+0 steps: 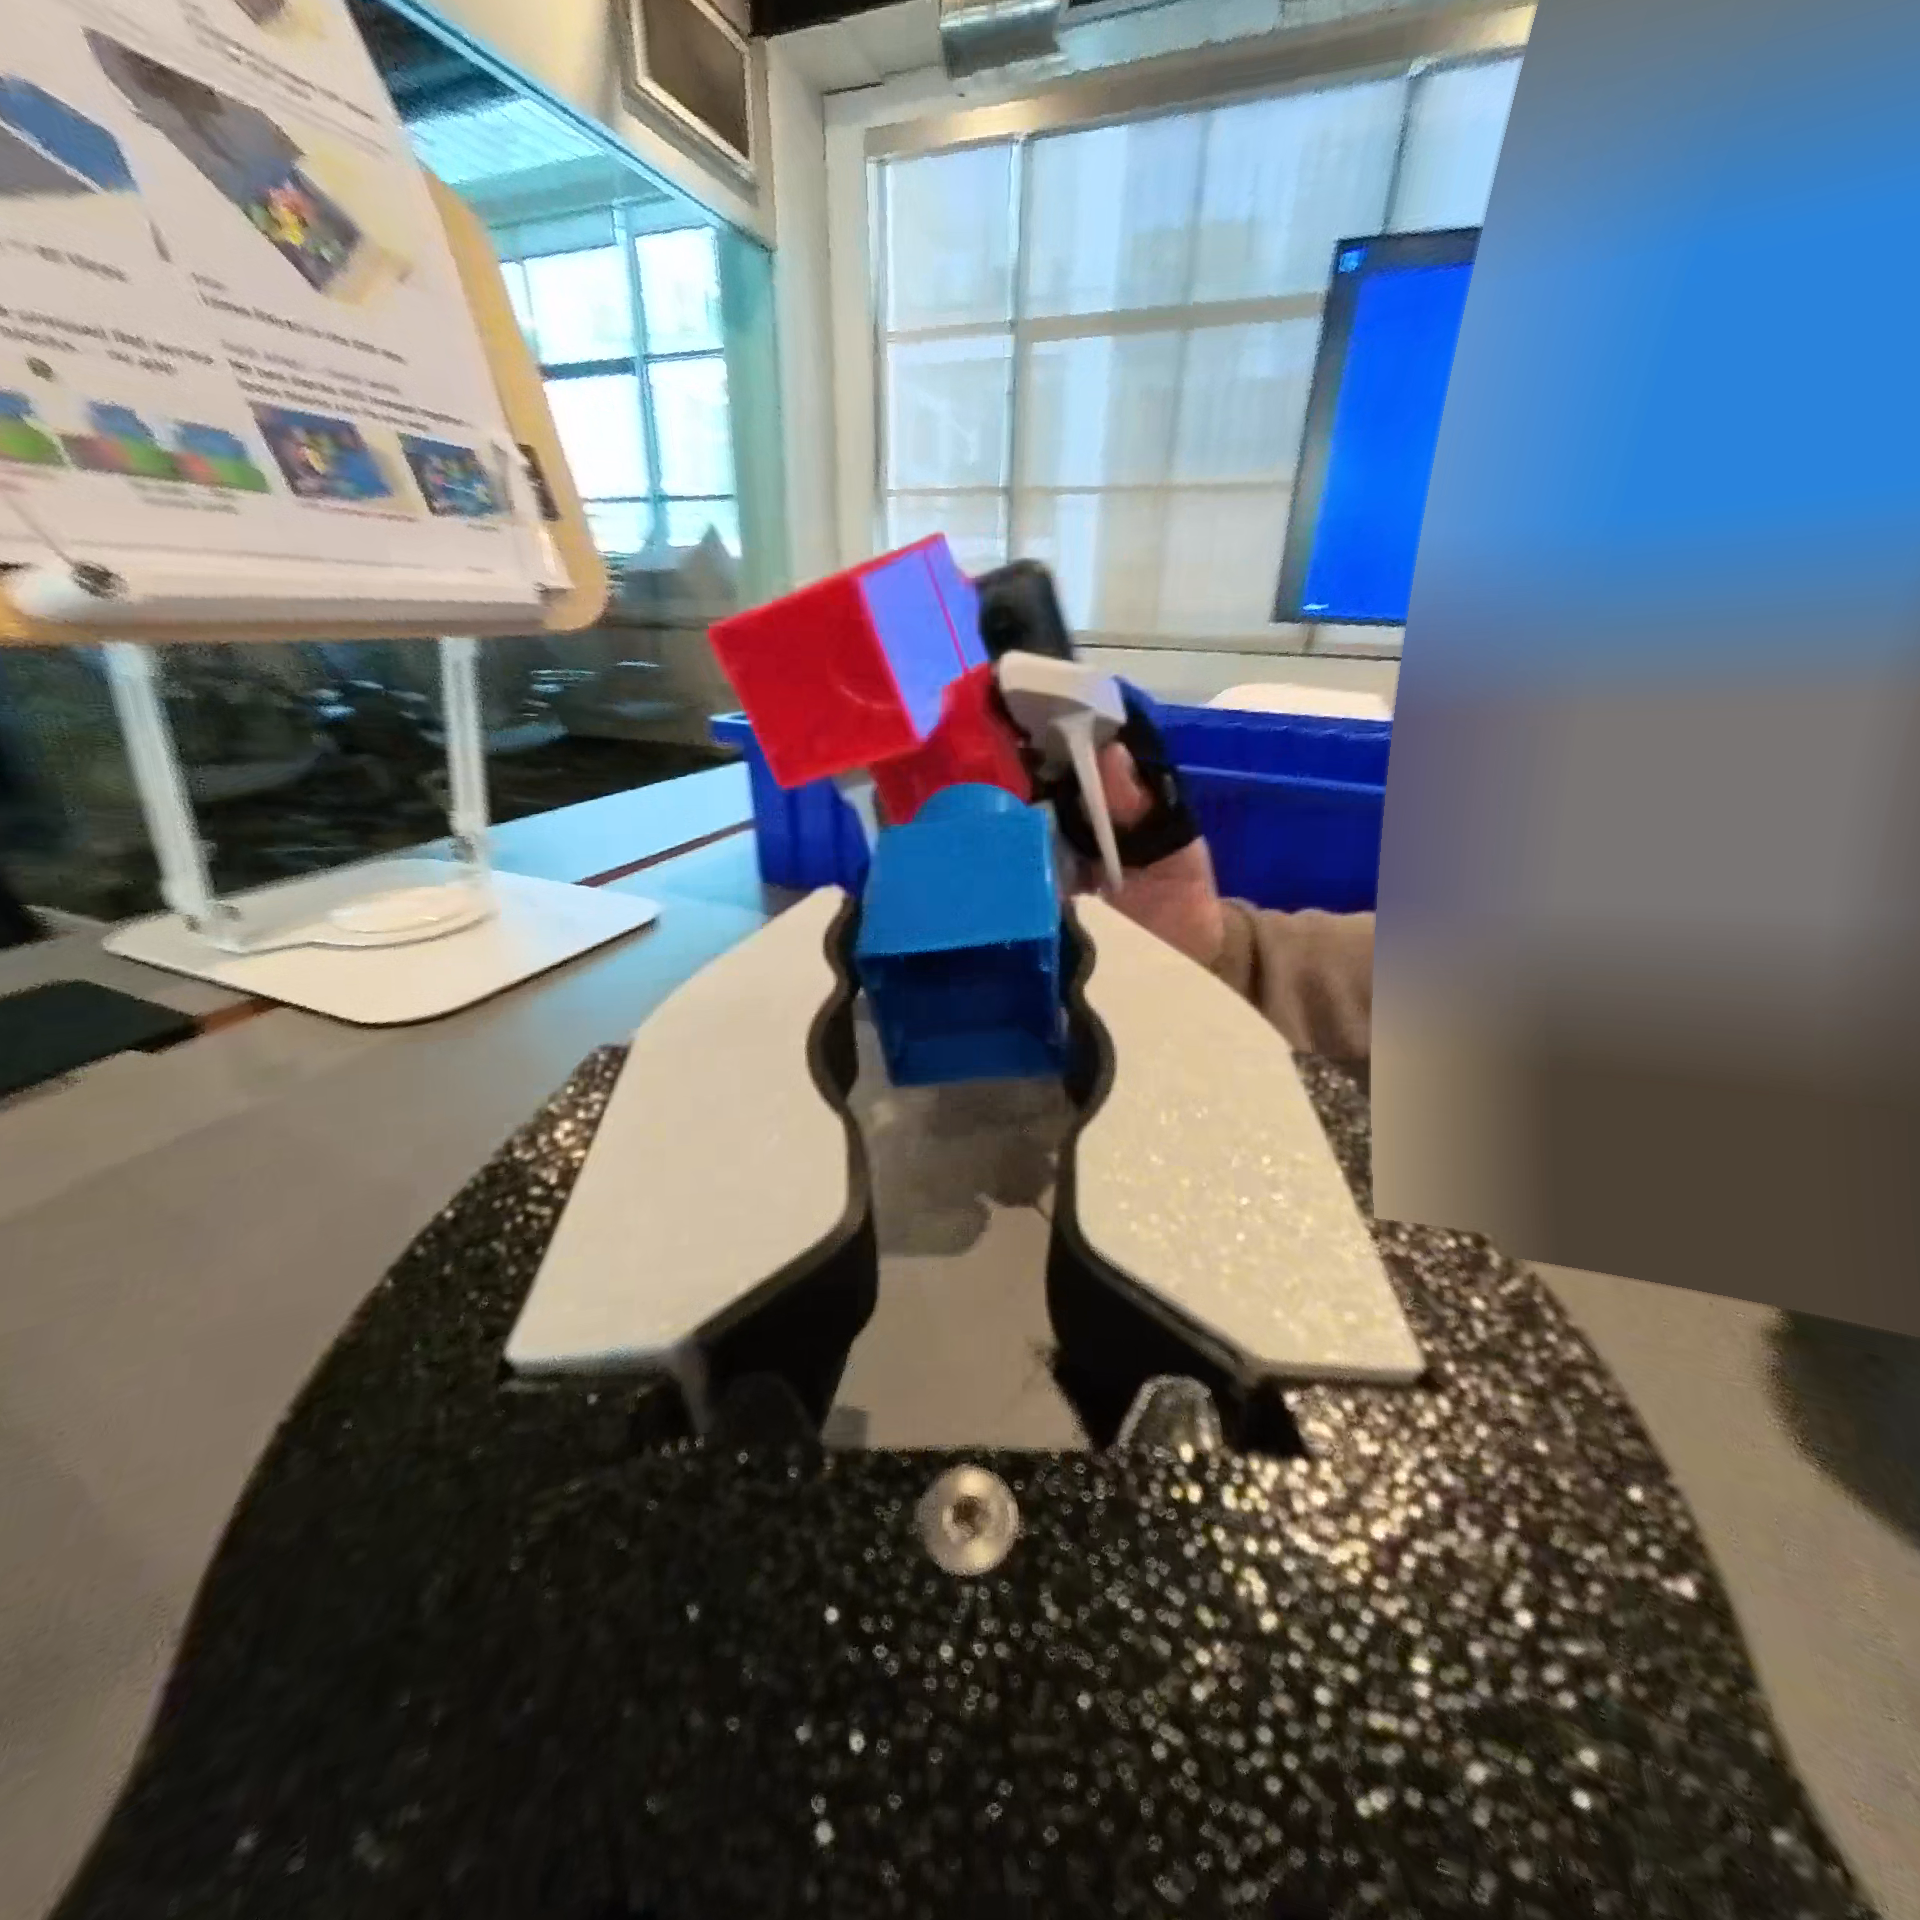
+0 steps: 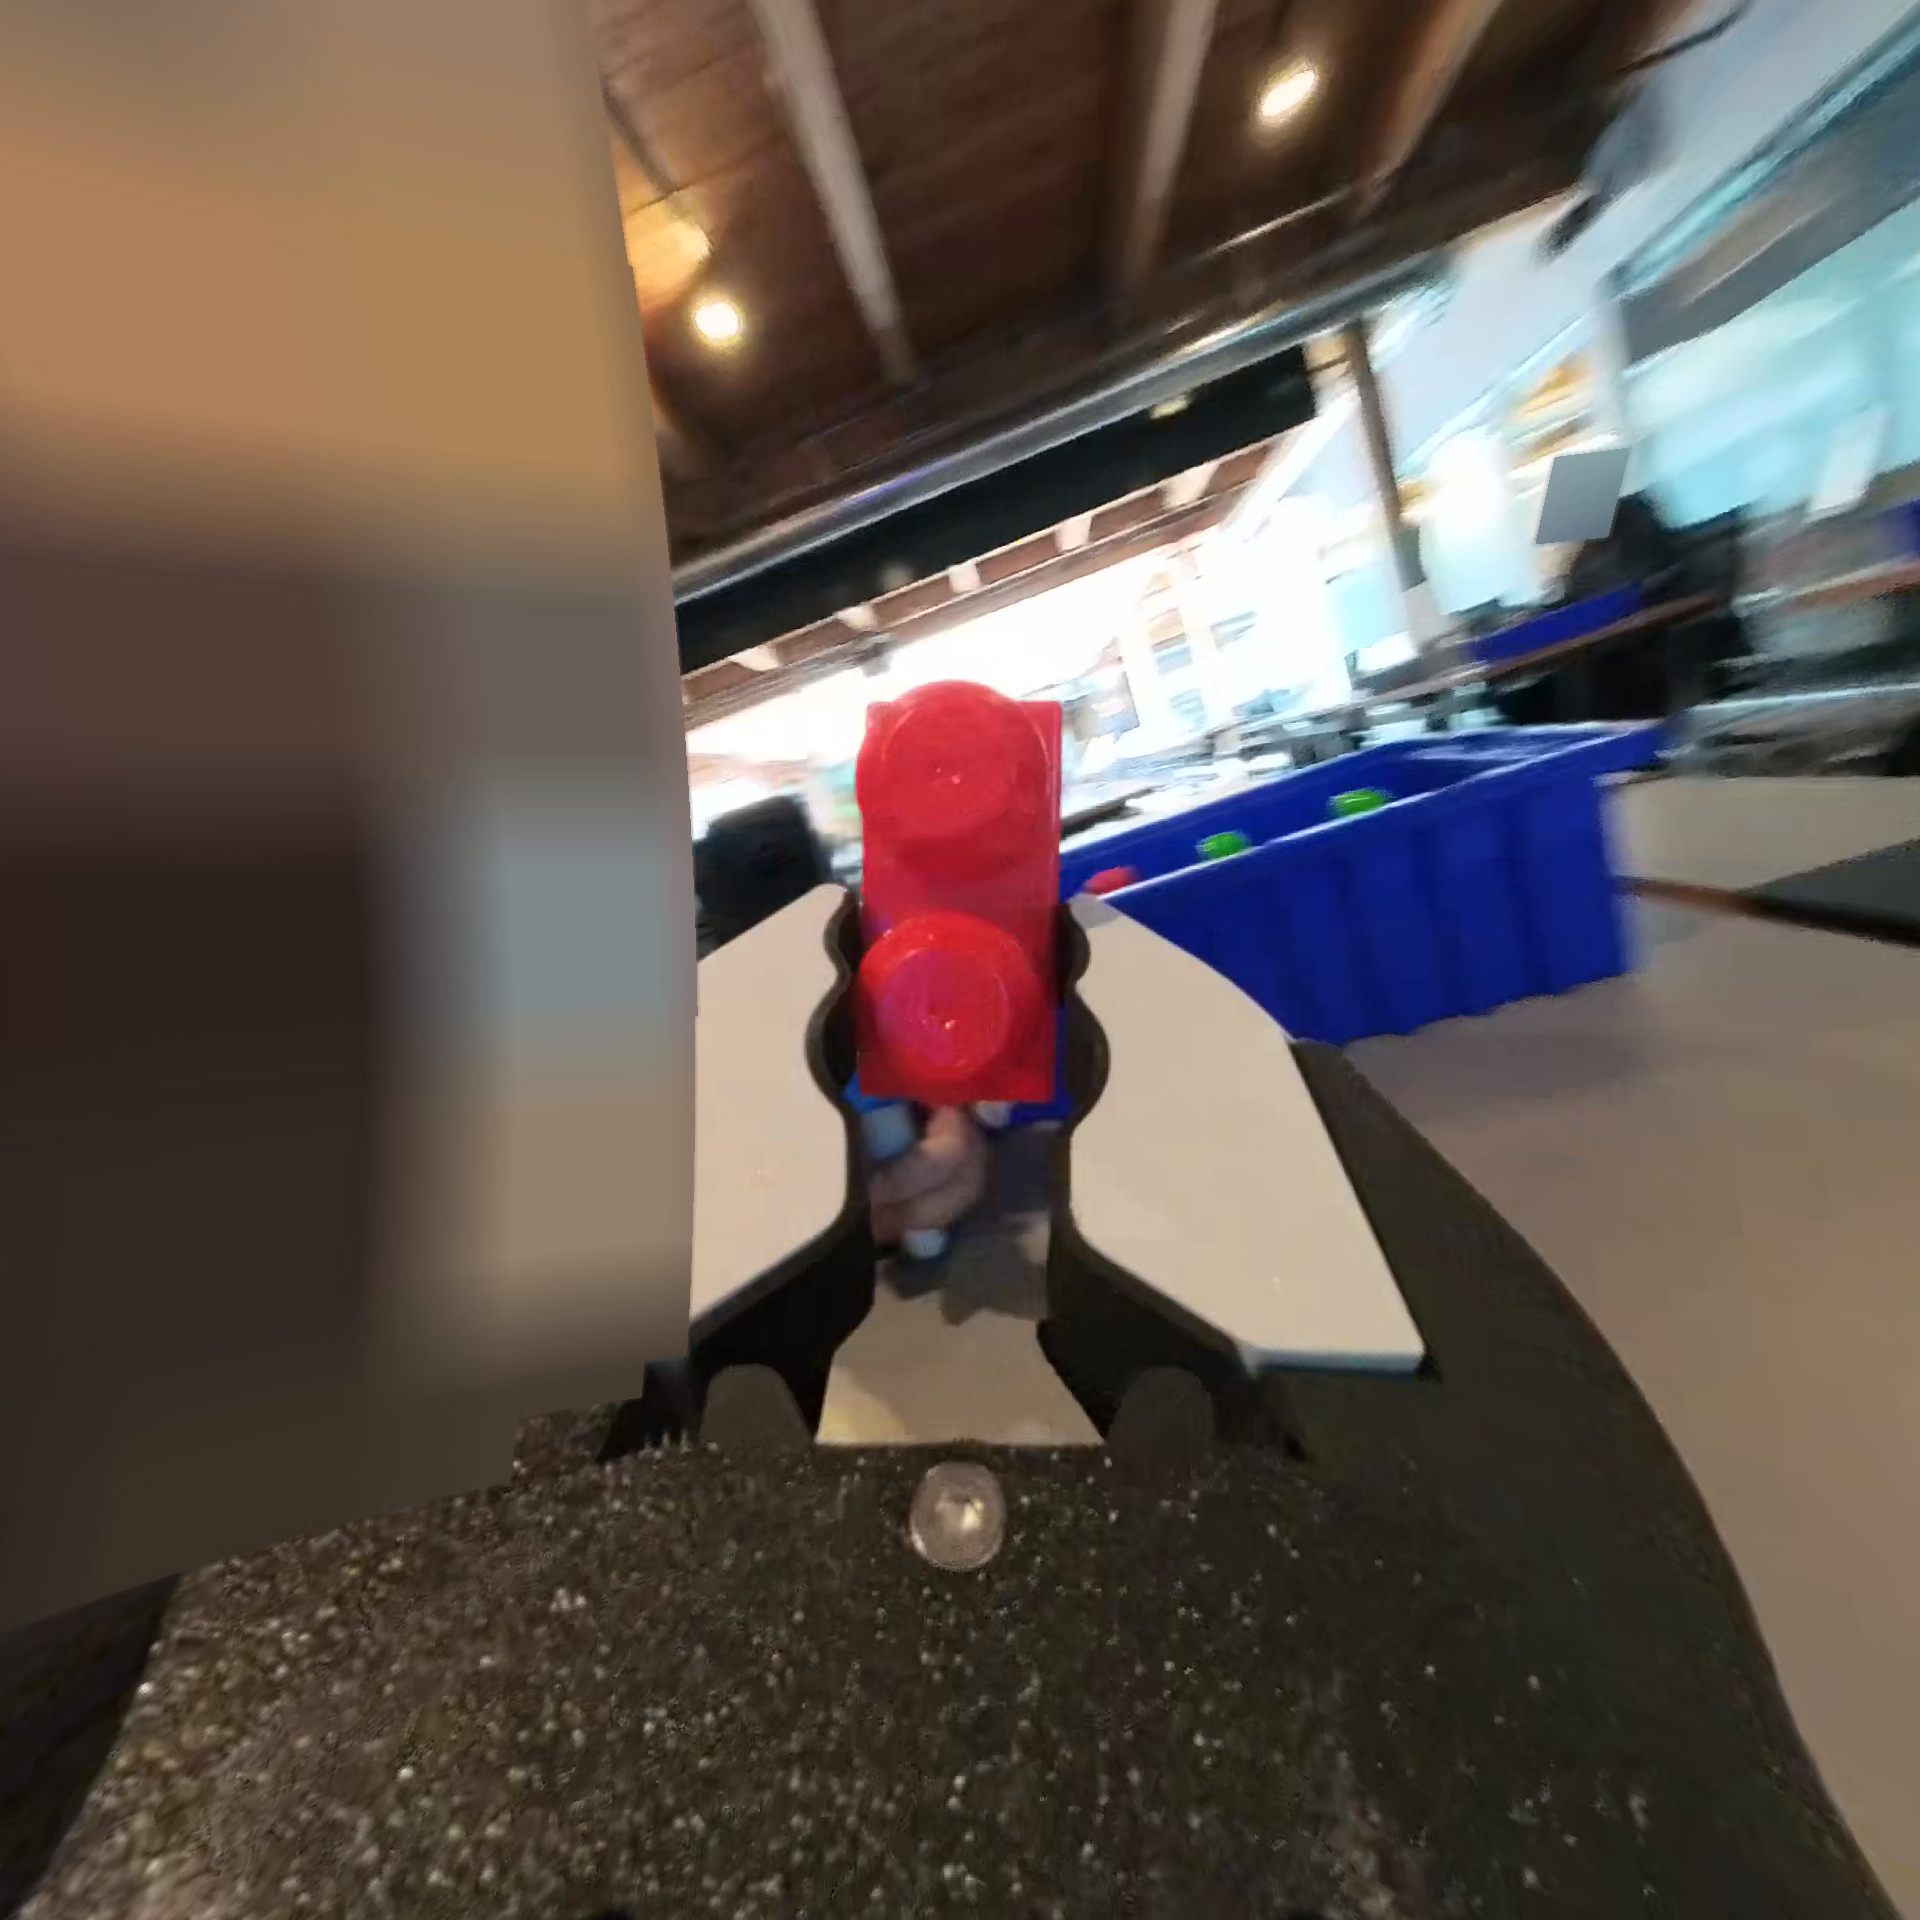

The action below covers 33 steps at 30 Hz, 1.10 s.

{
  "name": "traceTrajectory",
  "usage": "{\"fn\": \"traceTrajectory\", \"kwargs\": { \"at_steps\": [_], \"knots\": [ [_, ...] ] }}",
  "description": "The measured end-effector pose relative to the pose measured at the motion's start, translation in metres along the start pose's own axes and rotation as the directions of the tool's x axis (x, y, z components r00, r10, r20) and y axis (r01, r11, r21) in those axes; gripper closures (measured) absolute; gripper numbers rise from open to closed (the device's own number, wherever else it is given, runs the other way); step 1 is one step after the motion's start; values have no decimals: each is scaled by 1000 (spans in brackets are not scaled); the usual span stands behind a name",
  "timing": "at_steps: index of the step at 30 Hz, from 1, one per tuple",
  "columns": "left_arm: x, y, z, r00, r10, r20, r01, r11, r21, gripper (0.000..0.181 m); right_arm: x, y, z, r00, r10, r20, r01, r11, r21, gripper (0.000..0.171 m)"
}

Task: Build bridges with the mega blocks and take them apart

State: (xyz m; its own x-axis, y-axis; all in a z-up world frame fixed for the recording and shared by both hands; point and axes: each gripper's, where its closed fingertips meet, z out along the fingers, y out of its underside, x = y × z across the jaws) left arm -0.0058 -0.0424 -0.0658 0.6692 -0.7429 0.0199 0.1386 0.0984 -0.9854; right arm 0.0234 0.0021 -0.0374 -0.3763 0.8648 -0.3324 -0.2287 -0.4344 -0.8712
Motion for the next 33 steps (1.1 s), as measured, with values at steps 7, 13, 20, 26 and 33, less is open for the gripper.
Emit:
{"fn": "traceTrajectory", "kwargs": {
  "at_steps": [7,13,20,26,33],
  "knots": [
    [-25,31,3,970,148,195,-96,962,-255,145,44,8,-15,901,-205,-382,153,975,-163,136],
    [-28,37,2,942,232,243,-148,935,-321,145,25,23,1,938,-243,-247,187,955,-231,136],
    [-33,53,2,924,294,247,-160,880,-447,145,33,23,-5,905,-292,-310,204,937,-285,136],
    [-28,39,3,892,370,261,-256,888,-383,145,47,22,-12,834,-364,-415,229,912,-339,136],
    [-18,-17,5,878,354,322,-309,933,-184,146,30,-14,-21,667,-487,-564,403,872,-277,136]
  ]
}}
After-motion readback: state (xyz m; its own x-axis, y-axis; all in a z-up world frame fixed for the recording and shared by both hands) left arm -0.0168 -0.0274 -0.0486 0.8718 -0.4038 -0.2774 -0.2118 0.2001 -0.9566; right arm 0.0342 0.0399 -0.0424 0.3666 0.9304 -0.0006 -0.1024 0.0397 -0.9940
